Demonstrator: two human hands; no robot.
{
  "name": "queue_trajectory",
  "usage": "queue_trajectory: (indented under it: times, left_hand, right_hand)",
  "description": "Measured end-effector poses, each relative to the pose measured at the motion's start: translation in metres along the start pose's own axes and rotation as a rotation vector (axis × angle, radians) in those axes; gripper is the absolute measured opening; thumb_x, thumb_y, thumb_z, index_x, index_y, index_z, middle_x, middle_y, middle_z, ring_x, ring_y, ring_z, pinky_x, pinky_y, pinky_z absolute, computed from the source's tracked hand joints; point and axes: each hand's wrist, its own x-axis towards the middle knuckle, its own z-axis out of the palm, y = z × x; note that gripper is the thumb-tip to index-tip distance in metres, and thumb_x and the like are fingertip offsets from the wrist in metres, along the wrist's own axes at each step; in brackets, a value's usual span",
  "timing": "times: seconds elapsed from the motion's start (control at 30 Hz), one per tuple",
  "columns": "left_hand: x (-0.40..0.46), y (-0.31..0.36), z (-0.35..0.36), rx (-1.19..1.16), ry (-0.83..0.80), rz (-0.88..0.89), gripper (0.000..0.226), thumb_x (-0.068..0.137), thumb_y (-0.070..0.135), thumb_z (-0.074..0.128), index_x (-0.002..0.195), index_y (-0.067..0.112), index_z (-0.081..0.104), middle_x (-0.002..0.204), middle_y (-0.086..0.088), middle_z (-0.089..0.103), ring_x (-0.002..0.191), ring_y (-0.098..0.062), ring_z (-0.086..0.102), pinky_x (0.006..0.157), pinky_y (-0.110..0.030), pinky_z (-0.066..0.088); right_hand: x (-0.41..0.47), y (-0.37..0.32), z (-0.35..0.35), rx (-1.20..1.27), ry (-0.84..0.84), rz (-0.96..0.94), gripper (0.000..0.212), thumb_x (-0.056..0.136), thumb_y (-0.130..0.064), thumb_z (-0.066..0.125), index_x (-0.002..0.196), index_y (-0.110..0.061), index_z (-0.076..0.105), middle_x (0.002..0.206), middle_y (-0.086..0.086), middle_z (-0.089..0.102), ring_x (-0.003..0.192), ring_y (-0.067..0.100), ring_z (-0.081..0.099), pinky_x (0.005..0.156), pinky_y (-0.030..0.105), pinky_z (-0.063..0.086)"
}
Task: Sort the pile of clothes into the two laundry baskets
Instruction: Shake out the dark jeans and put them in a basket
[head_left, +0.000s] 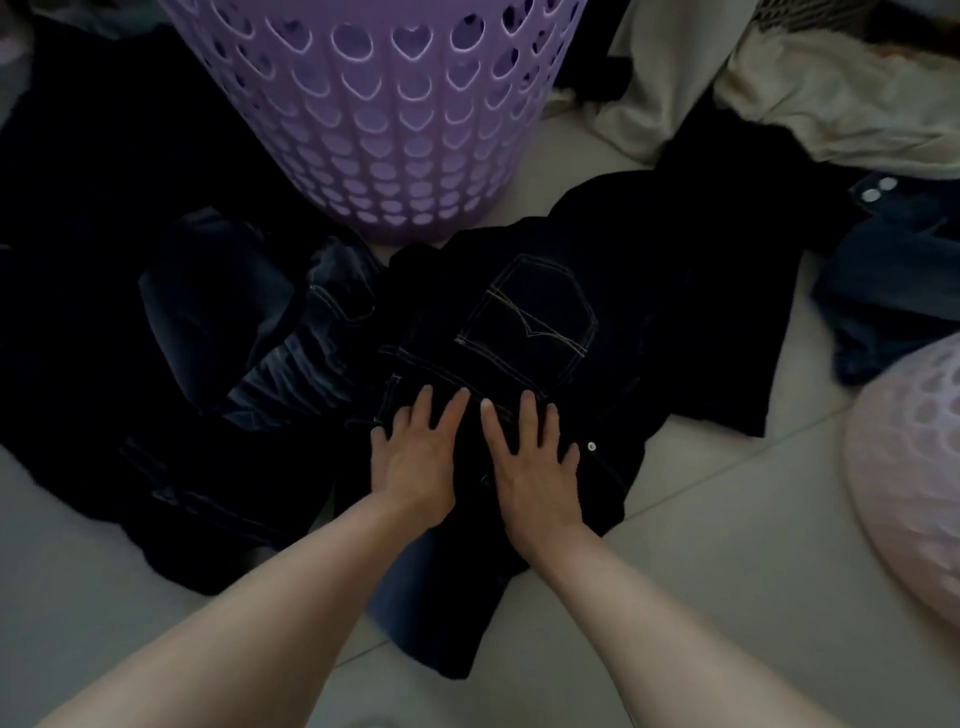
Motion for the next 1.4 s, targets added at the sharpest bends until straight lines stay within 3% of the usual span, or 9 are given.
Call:
queue_trajectory:
  times: [0.1, 0.17, 0.23, 0.43, 0.63, 0.77, 0.97, 1.27, 1.4]
  left_hand:
    - [0.011, -0.001, 0.007, 0.089, 0.061, 0.009, 0.114, 0.078, 0.029, 0.074, 0.149, 0.033, -0.015, 0.160, -0.008, -0.001, 0.144, -0.030, 0.012, 0.116, -0.047, 0.017]
    - [0.015, -0.001, 0.008, 0.134, 0.110, 0.013, 0.110, 0.078, 0.036, 0.072, 0.150, 0.033, -0.012, 0.158, -0.009, 0.006, 0.142, -0.030, 0.015, 0.115, -0.048, 0.017]
    - [0.015, 0.001, 0.003, 0.141, 0.180, 0.015, 0.097, 0.080, 0.038, 0.069, 0.150, 0.034, 0.002, 0.155, -0.008, 0.015, 0.140, -0.029, 0.018, 0.115, -0.048, 0.016]
    - [-0.002, 0.021, -0.061, -0.056, 0.337, 0.062, 0.028, 0.091, 0.017, 0.050, 0.118, 0.025, 0.042, 0.110, 0.000, 0.061, 0.104, -0.023, 0.057, 0.102, -0.039, 0.030]
    - [-0.050, 0.040, -0.138, -0.190, 0.453, 0.101, 0.034, 0.090, 0.004, 0.041, 0.119, 0.020, 0.037, 0.099, -0.004, 0.057, 0.092, -0.026, 0.057, 0.067, -0.034, 0.036]
    - [-0.090, 0.051, -0.195, -0.199, 0.503, 0.170, 0.037, 0.086, -0.001, 0.037, 0.117, 0.019, 0.037, 0.084, -0.001, 0.050, 0.078, -0.023, 0.051, 0.064, -0.034, 0.035]
    - [-0.140, 0.079, -0.299, -0.153, 0.491, 0.169, 0.030, 0.083, -0.003, 0.043, 0.106, 0.016, 0.044, 0.095, -0.006, 0.064, 0.090, -0.030, 0.062, 0.065, -0.033, 0.037]
    - [-0.229, 0.124, -0.455, -0.194, 0.424, 0.150, 0.027, 0.083, -0.004, 0.053, 0.106, 0.011, 0.049, 0.113, -0.010, 0.055, 0.109, -0.030, 0.053, 0.084, -0.035, 0.041]
    - [-0.269, 0.143, -0.515, -0.197, 0.502, 0.194, 0.025, 0.084, -0.006, 0.051, 0.104, 0.009, 0.052, 0.113, -0.011, 0.050, 0.106, -0.031, 0.050, 0.077, -0.035, 0.039]
  right_hand:
    - [0.011, 0.004, -0.001, -0.073, 0.199, -0.009, 0.097, 0.063, -0.023, 0.084, 0.145, -0.021, 0.033, 0.138, 0.029, 0.042, 0.117, 0.044, 0.051, 0.072, 0.042, 0.058]
    - [0.018, 0.014, -0.005, -0.044, 0.269, -0.037, 0.075, 0.043, -0.010, 0.091, 0.113, -0.013, 0.065, 0.100, 0.022, 0.064, 0.074, 0.030, 0.065, 0.040, 0.028, 0.050]
    - [0.021, 0.023, -0.018, 0.054, 0.327, -0.071, 0.047, 0.046, 0.002, 0.088, 0.087, -0.006, 0.067, 0.072, 0.014, 0.061, 0.050, 0.023, 0.058, 0.033, 0.022, 0.036]
    - [-0.010, 0.036, -0.079, 0.163, 0.386, 0.017, 0.029, 0.067, 0.014, 0.067, 0.092, -0.001, 0.062, 0.073, 0.017, 0.058, 0.056, 0.029, 0.056, 0.045, 0.024, 0.029]
    - [-0.054, 0.041, -0.141, 0.148, 0.398, 0.068, 0.030, 0.086, 0.007, 0.045, 0.112, -0.005, 0.052, 0.097, 0.015, 0.057, 0.088, 0.031, 0.058, 0.060, 0.033, 0.035]
    - [-0.092, 0.042, -0.200, 0.083, 0.457, 0.161, 0.022, 0.068, 0.009, 0.056, 0.085, -0.005, 0.060, 0.067, 0.013, 0.059, 0.057, 0.029, 0.060, 0.050, 0.035, 0.044]
    - [-0.143, 0.060, -0.306, 0.061, 0.432, 0.184, 0.030, 0.057, 0.009, 0.073, 0.079, -0.007, 0.060, 0.064, 0.011, 0.059, 0.056, 0.030, 0.060, 0.049, 0.036, 0.046]
    - [-0.227, 0.096, -0.459, 0.072, 0.477, 0.188, 0.029, 0.088, 0.005, 0.042, 0.114, -0.007, 0.050, 0.112, 0.015, 0.053, 0.105, 0.034, 0.052, 0.087, 0.038, 0.042]
    - [-0.266, 0.111, -0.519, 0.021, 0.485, 0.280, 0.027, 0.091, 0.004, 0.039, 0.112, -0.007, 0.052, 0.119, 0.012, 0.049, 0.114, 0.030, 0.046, 0.085, 0.035, 0.044]
